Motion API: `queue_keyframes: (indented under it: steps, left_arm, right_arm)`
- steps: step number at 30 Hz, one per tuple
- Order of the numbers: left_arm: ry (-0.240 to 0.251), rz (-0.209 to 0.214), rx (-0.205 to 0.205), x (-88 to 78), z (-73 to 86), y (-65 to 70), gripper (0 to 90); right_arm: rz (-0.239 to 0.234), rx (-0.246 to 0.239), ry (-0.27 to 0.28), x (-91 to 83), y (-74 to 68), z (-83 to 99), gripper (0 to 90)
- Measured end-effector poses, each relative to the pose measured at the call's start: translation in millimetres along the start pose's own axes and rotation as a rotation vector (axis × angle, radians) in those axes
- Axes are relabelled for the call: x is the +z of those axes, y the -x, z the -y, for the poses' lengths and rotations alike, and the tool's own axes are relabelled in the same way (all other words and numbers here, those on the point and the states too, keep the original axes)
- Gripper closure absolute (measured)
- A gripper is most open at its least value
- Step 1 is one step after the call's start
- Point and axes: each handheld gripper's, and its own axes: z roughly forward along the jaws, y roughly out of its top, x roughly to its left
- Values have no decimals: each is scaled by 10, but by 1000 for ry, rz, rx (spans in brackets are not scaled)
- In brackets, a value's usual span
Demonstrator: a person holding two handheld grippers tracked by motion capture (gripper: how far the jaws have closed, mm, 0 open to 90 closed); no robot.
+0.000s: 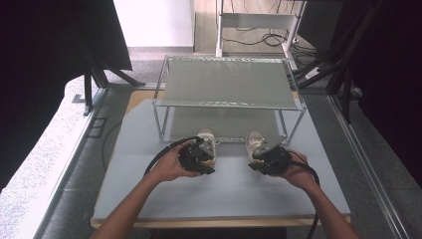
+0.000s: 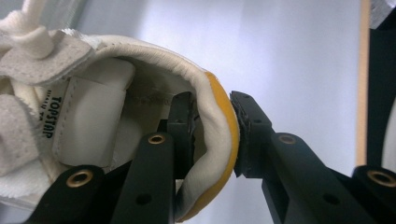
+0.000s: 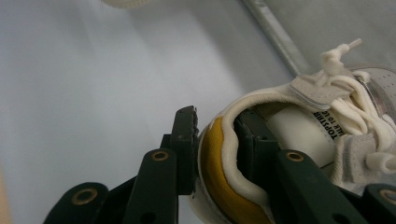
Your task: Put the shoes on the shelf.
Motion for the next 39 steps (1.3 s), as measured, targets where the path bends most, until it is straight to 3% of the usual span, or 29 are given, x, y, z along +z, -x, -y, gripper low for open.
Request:
queue_keyframes:
  steps: [6, 14, 25, 32, 39]
  left_arm:
    - [31, -41, 36, 46, -181, -127, 711]
    - [44, -58, 66, 145, -305, -317, 711]
    - [25, -63, 60, 274, -348, -515, 710]
    - [40, -57, 24, 410, -331, -681, 704]
    - [39, -44, 31, 519, -292, -776, 705]
  right_arm:
    - [14, -28, -18, 113, 131, -179, 702]
    - [18, -61, -17, 214, 270, -332, 702]
    - [30, -75, -22, 386, 371, -430, 702]
    - [54, -69, -21, 554, 460, -504, 701]
    - [44, -65, -26, 706, 530, -559, 698]
